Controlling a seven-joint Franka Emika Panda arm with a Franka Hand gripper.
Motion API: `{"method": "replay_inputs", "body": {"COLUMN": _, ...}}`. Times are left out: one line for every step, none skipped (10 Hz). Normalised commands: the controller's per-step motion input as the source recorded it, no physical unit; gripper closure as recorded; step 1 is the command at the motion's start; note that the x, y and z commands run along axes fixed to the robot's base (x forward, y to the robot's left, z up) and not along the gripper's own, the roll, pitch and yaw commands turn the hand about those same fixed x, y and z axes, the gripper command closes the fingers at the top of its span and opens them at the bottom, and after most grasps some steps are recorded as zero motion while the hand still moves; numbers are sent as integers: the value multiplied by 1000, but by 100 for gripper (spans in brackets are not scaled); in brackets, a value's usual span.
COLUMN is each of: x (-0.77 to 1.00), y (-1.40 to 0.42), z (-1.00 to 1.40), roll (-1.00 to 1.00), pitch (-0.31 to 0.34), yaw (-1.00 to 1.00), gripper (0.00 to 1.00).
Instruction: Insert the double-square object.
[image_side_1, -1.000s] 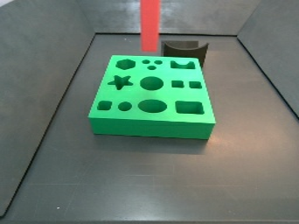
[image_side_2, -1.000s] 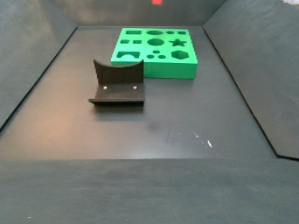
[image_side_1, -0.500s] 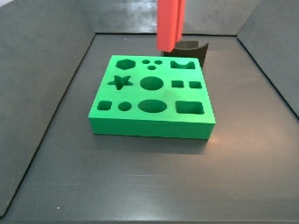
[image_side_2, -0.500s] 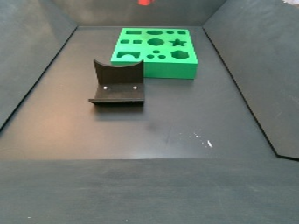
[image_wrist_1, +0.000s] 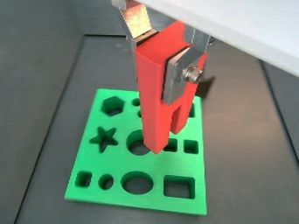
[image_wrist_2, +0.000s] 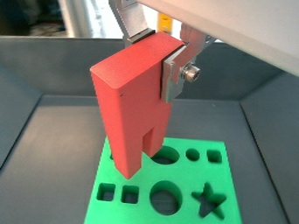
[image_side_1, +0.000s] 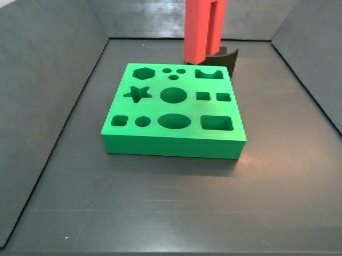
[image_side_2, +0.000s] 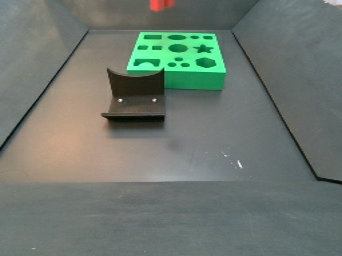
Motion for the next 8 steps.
{"method": "replay_inputs", "body": {"x": 174, "y": 94, "z": -169, "roll": 0, "pitch": 0, "yaw": -969, "gripper": 100}}
{"method": "replay_inputs", "body": {"x": 171, "y": 100, "z": -177, "roll": 0, "pitch": 0, "yaw": -966, "gripper": 100}}
{"method": "replay_inputs", "body": {"x": 166, "y": 100, "z": -183, "roll": 0, "pitch": 0, "yaw": -963, "gripper": 100}}
{"method": "replay_inputs", "body": {"x": 157, "y": 106, "z": -200, "roll": 0, "pitch": 0, "yaw": -957, "gripper": 100}}
{"method": "replay_inputs", "body": {"x": 149, "y": 109, "z": -214, "roll": 0, "pitch": 0, "yaw": -951, "gripper": 100}}
{"method": "replay_inputs", "body": {"x": 137, "y": 117, "z": -234, "roll": 0, "pitch": 0, "yaw": -943, "gripper": 100}}
{"method": "replay_inputs", "body": {"x": 114, "y": 134, "z": -277, "roll": 0, "pitch": 7, "yaw": -923, "gripper": 100}}
{"method": "replay_inputs", "body": {"x": 77, "y": 149, "z": -391, "roll": 50, "pitch": 50, "yaw": -889, "gripper": 100}}
